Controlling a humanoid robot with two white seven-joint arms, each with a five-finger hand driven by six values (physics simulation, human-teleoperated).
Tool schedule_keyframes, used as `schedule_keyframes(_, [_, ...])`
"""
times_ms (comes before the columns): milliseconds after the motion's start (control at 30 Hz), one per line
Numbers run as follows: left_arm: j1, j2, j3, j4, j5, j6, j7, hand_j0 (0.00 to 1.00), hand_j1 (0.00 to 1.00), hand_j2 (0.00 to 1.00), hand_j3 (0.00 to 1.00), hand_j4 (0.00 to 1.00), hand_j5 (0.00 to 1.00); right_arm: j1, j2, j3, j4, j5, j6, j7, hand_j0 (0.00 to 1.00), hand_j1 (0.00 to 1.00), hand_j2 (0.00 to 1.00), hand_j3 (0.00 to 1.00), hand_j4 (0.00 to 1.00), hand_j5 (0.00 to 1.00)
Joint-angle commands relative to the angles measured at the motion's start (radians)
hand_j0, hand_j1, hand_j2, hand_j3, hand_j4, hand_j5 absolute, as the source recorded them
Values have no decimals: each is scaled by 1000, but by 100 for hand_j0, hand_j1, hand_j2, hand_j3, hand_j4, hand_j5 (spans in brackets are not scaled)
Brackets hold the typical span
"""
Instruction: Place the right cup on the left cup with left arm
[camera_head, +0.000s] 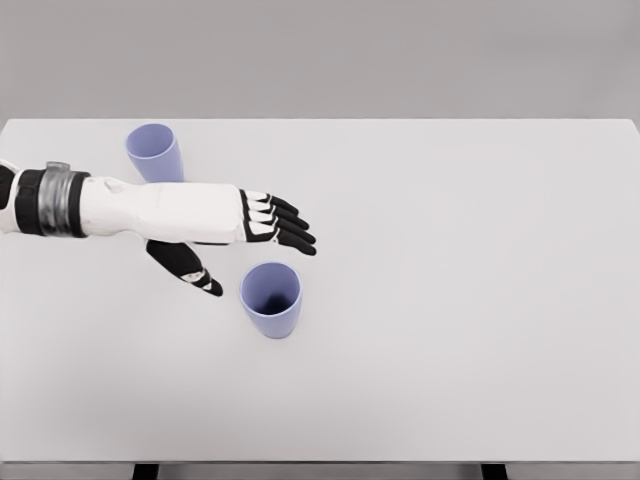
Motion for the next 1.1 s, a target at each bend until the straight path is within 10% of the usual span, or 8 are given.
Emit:
schedule_keyframes(0, [0, -1, -1, 0, 6, 3, 0, 100, 100, 100, 100, 100, 100, 0, 0, -1, 4, 0, 0, 0, 100, 100, 100, 100, 100, 100])
schedule_keyframes(133, [-58, 6, -21, 1, 2, 3, 0, 100, 100, 100, 100, 100, 100, 11, 0, -5, -2, 0, 0, 0, 100, 100, 100, 100, 100, 100])
schedule_keyframes(200, [-129, 5, -142, 0, -7, 3, 0, 100, 100, 100, 100, 100, 100, 11, 0, 1, 4, 0, 0, 0, 100, 100, 100, 100, 100, 100])
schedule_keyframes(1067, [-110, -41, -159, 38, -141, 3, 3, 100, 100, 100, 100, 100, 100, 11, 0, -1, 4, 0, 0, 0, 100, 100, 100, 100, 100, 100])
